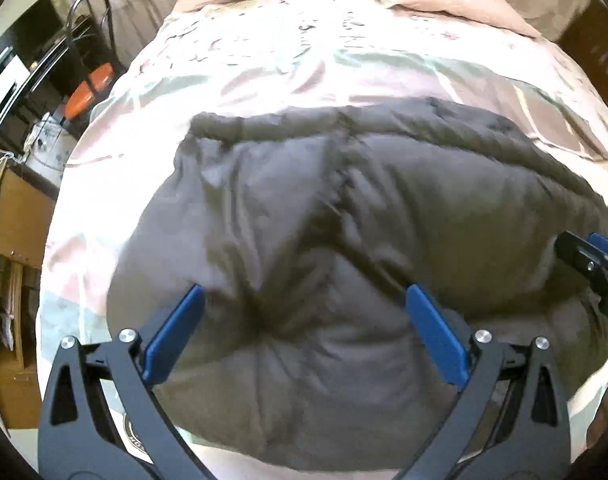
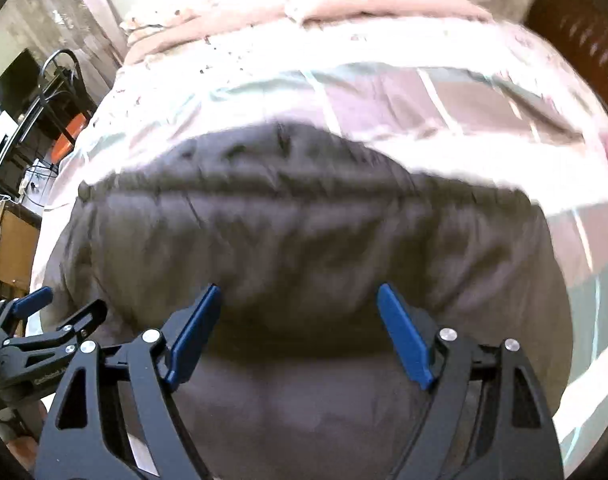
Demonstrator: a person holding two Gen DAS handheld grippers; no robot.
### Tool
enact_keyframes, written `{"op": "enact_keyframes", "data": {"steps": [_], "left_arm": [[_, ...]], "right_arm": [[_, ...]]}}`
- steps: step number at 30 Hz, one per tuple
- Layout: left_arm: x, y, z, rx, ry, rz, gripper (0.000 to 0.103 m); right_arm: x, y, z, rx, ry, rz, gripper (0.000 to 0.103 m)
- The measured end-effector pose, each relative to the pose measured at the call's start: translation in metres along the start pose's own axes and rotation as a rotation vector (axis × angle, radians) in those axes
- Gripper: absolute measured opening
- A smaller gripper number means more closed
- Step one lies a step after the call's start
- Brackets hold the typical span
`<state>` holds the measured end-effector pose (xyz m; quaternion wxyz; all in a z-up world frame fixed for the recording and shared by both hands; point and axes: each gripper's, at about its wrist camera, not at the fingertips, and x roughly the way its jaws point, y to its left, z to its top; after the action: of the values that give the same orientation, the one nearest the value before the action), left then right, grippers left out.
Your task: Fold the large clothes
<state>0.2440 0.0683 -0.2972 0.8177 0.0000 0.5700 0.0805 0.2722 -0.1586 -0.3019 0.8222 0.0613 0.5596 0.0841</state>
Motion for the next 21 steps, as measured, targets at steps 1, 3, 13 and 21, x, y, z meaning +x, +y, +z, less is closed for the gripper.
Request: {"op": "enact_keyframes", "data": {"steps": [1,3,13,21], "left_arm": [[0.007,0.002,0.005,-0.012,0.018,0.004,0.101],[0.027,0.008,0.012,-0.037,0.048,0.014,0.101],[0.071,0.002,0.017,-0.028,0.147,0.046,0.101],[0.001,0.010,-0.024,-0.072,0.068,-0.040,0.101]], "right_arm": [[0.013,-0.002,0.008,0.024,0.019,-0.014,0.082],[0.033,-0.002,0.014,0.051,0.044,-0.036,0.083],[0.086,-0.002,0.033,-0.018,0.114,-0.124,0.102],[-0.022,-0.005,-0.043,0.049,-0.074,-0.040,0.094]]}}
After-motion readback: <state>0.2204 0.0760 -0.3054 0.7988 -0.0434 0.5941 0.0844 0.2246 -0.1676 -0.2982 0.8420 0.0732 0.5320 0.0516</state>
